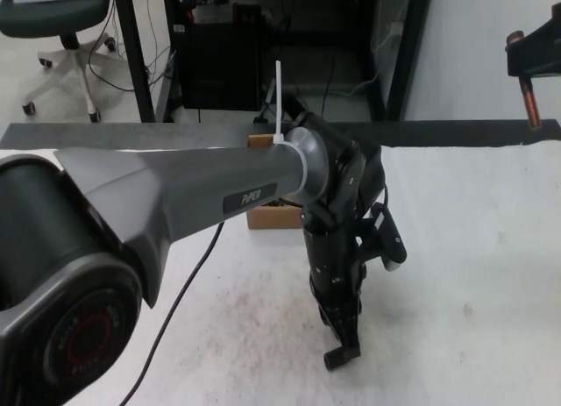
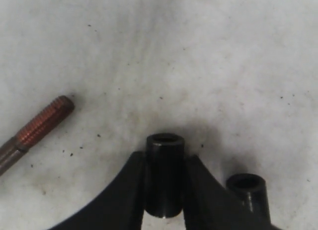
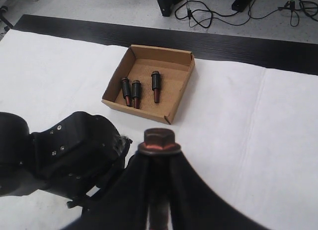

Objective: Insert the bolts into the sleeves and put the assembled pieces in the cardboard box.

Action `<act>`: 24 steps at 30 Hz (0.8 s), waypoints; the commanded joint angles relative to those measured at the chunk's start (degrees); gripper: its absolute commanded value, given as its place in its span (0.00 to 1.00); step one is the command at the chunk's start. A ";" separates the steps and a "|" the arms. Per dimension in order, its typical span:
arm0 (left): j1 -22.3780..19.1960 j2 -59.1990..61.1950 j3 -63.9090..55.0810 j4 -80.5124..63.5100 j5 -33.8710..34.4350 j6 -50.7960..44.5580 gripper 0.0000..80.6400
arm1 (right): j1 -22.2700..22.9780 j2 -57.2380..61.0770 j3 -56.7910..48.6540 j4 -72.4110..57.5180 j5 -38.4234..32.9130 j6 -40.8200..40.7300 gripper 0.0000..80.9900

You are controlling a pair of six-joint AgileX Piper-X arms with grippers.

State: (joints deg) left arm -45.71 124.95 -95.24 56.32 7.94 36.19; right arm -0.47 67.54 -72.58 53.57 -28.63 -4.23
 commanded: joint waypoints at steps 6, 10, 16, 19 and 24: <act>0.96 -3.18 -0.25 1.66 -7.94 -9.60 0.00 | -0.21 -0.56 -0.15 0.16 -0.91 -0.53 0.01; 2.86 -3.97 -0.25 1.89 -9.56 -18.75 0.00 | -0.09 -0.56 -0.15 0.14 -1.08 -0.53 0.01; 5.26 -4.22 -0.25 5.42 -4.14 -22.87 0.00 | -0.10 -0.56 -0.15 0.14 -5.04 -0.42 0.01; 5.74 -5.77 -0.25 5.92 -0.94 -27.08 0.00 | -0.10 -0.56 -0.15 -0.77 -6.23 0.16 0.01; 6.15 -13.03 0.12 -1.25 1.81 -35.42 0.00 | -0.10 -0.56 -0.15 -8.64 -6.21 8.23 0.01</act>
State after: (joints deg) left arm -39.89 115.10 -94.57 57.16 9.03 2.91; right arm -0.47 67.54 -72.58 49.35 -33.81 0.40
